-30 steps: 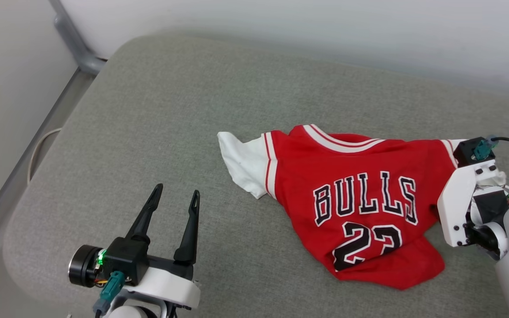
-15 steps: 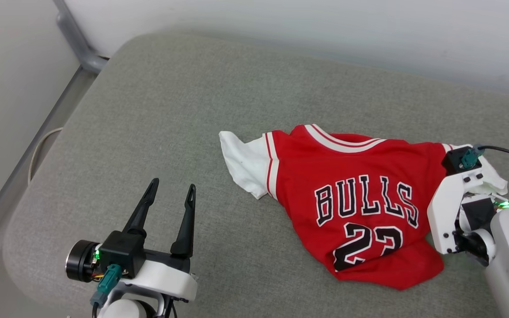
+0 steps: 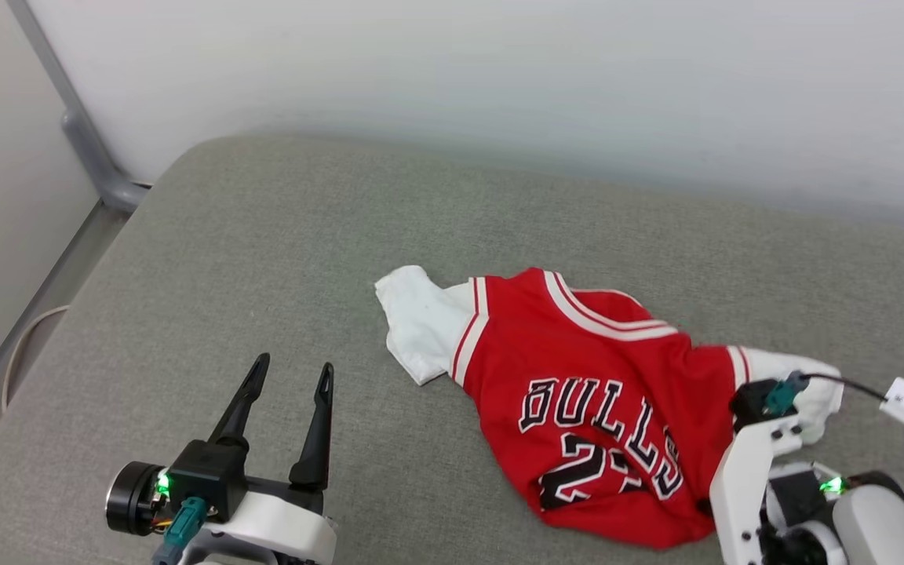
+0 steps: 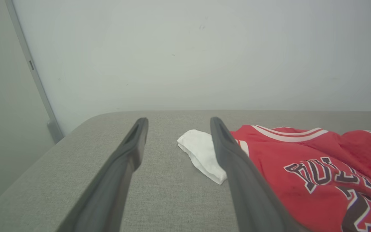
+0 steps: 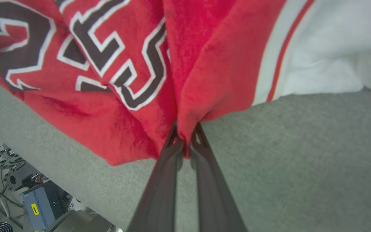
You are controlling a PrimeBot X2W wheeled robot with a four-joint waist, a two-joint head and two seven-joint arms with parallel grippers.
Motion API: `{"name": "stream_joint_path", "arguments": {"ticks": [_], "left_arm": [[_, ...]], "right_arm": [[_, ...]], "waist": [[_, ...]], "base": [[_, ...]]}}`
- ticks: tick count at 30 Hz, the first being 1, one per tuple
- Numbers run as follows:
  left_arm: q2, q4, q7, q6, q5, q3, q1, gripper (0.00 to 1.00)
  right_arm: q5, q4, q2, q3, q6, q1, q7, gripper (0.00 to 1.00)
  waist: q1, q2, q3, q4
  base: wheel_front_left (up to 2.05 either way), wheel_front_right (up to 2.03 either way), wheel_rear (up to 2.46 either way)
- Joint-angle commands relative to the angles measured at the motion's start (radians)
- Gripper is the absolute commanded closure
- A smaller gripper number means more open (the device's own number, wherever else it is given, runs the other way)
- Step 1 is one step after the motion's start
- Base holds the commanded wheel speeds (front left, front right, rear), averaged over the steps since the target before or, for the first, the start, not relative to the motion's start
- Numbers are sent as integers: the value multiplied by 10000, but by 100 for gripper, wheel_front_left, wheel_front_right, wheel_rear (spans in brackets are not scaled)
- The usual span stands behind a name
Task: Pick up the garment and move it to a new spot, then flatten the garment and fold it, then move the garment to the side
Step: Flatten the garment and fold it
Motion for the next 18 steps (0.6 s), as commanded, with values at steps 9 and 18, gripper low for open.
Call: {"name": "stream_joint_path", "arguments": {"ticks": [9,18], "left_arm": [[-51,-34,-25,-130,94,137,242,0],[-115,-69,-25,-168,172,307,197,0]], "right_arm": [[-101,-1336,267,361,-7,1573,986,100],[-136,-2260,175,-535,-7,1415,387,0]], "waist": [[0,-1,-214,-349],[0,-1,-178,-783]], "base": [[0,0,0],[0,0,0]]}}
